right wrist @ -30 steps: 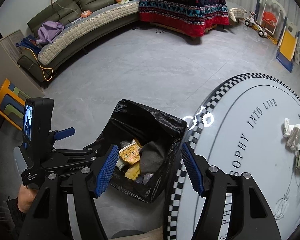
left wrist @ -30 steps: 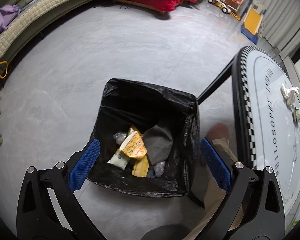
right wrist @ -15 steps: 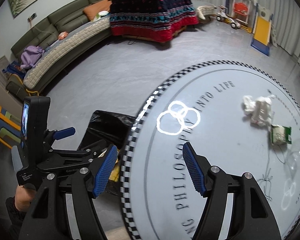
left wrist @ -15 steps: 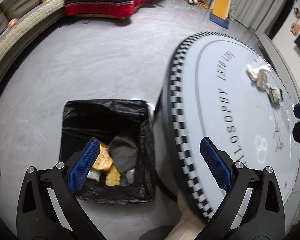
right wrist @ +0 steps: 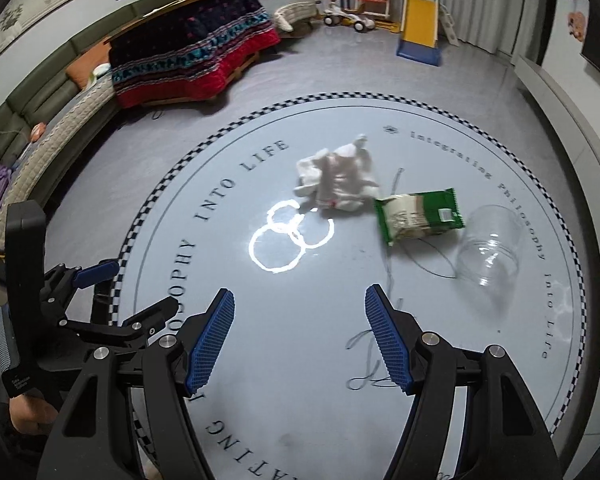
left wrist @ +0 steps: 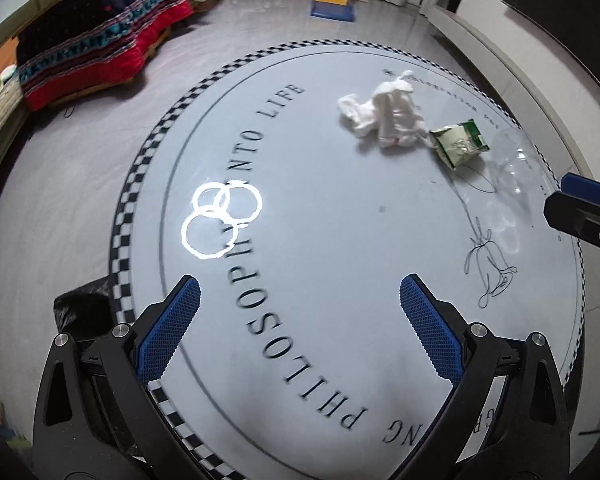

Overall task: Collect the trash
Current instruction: 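Move both open tools back over the green packet and clear jar, then grasp the green snack packet with the left tool while the right tool grasps the clear jar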

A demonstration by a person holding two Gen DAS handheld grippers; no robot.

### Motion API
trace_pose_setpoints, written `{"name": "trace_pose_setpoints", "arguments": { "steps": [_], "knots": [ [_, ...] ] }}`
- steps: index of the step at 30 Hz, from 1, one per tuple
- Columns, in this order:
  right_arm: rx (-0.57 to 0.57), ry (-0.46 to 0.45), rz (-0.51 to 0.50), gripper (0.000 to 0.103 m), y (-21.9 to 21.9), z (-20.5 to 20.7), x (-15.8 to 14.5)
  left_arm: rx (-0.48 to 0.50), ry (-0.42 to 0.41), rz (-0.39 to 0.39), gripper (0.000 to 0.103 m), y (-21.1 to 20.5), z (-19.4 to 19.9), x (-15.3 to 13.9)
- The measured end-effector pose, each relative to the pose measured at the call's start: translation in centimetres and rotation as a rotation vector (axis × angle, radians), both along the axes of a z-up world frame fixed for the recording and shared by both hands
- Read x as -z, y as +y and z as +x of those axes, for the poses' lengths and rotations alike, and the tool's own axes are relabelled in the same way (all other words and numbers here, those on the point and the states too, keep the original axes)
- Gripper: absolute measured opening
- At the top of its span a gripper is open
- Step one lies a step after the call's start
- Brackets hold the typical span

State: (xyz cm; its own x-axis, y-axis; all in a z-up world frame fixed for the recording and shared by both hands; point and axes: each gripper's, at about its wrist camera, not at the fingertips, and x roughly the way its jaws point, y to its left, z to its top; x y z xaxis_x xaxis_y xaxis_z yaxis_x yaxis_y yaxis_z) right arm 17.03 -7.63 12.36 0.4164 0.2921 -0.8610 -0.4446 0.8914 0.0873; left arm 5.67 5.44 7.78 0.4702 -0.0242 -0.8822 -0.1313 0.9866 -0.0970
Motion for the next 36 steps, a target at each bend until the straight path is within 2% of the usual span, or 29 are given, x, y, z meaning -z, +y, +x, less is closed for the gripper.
{"name": "trace_pose_setpoints", "arguments": {
  "steps": [8,16,22,28,31,36],
  "knots": [
    [0.19,0.01,-0.035,0.076,-7.6,5.4,0.8,0.213,0.005,0.036,0.097,-7.7,6.6,0.3],
    [0.322,0.087,0.0,0.081,-12.4,10.8,2.8,0.39,0.002,0.083,0.097,-12.9,12.1,0.2],
    [0.348,0.17,0.042,0.081,-13.3,14.1,5.3,0.468,0.008,0.099,0.097,-14.7,15.1,0.9],
    [0.346,0.235,0.062,0.081,-13.6,16.2,7.8,0.556,0.024,0.174,0.097,-16.6,18.2,2.7],
    [0.338,0.254,0.076,0.083,-14.0,16.8,8.6,0.588,0.035,0.203,0.097,-17.5,19.4,3.5],
    [0.329,0.231,0.072,0.081,-14.9,16.4,8.2,0.613,0.046,0.237,0.097,-18.2,21.1,4.4]
  ]
}}
